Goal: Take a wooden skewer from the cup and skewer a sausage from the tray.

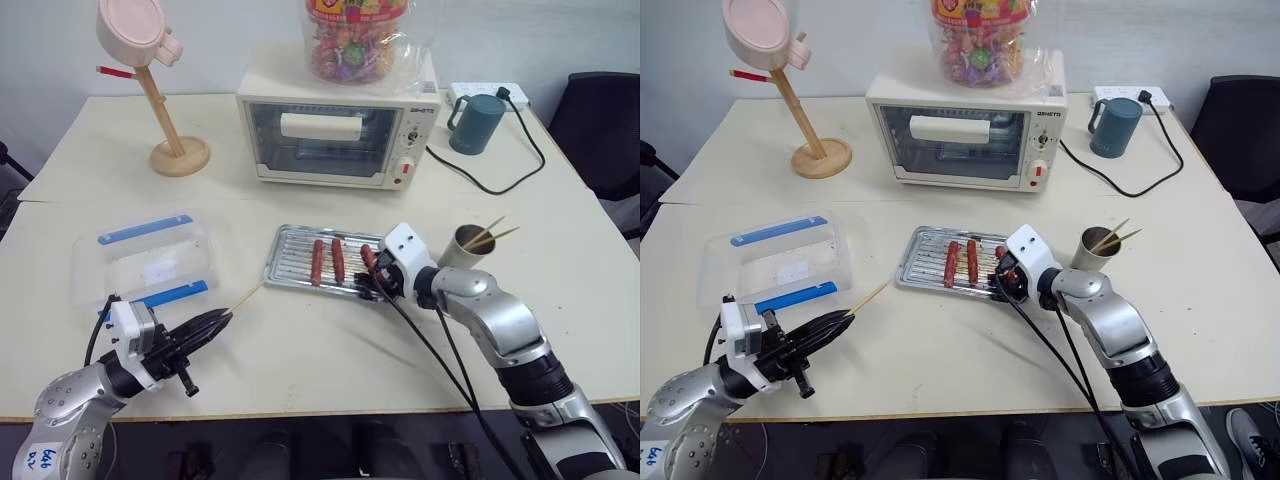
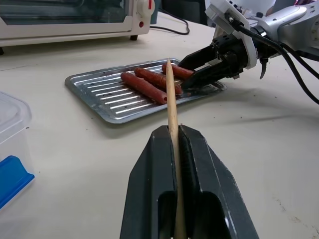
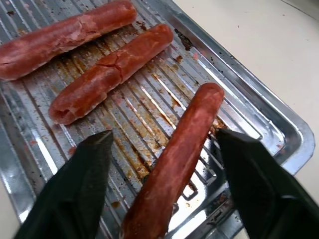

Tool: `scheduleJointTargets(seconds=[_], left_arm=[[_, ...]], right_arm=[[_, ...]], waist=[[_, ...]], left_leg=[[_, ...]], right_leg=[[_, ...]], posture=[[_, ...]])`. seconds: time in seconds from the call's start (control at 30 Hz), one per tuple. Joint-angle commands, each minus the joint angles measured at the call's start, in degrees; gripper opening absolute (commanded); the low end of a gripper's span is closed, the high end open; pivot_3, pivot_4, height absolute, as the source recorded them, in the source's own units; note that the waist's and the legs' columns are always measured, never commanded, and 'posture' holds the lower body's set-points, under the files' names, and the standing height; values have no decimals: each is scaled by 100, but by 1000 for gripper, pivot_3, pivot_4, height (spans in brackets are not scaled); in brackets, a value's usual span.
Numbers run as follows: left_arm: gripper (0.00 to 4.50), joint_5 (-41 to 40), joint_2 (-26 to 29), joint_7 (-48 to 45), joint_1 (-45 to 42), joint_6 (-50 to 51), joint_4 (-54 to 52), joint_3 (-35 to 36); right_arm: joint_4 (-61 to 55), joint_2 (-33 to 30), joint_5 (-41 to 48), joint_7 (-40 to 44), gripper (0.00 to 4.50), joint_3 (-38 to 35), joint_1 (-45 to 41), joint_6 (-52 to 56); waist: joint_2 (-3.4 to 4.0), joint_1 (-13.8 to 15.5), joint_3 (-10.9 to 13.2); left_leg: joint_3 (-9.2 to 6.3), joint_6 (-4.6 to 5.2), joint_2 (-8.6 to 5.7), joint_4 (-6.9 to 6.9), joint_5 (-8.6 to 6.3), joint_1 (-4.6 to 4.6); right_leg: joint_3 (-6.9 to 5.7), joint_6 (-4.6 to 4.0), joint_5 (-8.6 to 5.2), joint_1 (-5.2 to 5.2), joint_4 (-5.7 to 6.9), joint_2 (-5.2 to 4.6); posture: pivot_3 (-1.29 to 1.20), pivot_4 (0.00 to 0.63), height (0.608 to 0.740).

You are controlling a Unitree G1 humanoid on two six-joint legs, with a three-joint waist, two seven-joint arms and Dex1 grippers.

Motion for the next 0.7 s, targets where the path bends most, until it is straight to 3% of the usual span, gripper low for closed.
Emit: scheduleJointTargets(seconds=[0.03, 0.3, 0.47, 0.7], left_arm=[[0, -40, -11, -11, -19, -98, -182, 8], [0, -38, -15, -54, -52, -120, -144, -36], [0, -29, -17, -70, -88, -138, -101, -70], [0, -34, -12, -91, -114, -150, -74, -88]], right_arm=[[-28, 44, -65, 9, 2170, -128, 80, -20], [-32, 90, -108, -20, 2170, -178, 165, 6], [-32, 127, -109, -15, 1121, -201, 191, -10], [-35, 166, -126, -47, 1121, -233, 206, -24]], waist=[[0, 2, 0], [-2, 1, -1], [-3, 2, -2], [-3, 2, -2]], left_leg=[[0, 0, 0, 0, 0, 0], [0, 0, 0, 0, 0, 0], [0, 0, 0, 0, 1, 1], [0, 0, 0, 1, 1, 1]], right_leg=[[0, 0, 0, 0, 0, 0], [0, 0, 0, 0, 1, 0], [0, 0, 0, 1, 2, 0], [0, 0, 0, 1, 2, 0]], posture=[[0, 150, 740], [0, 150, 740], [0, 150, 740], [0, 150, 740]])
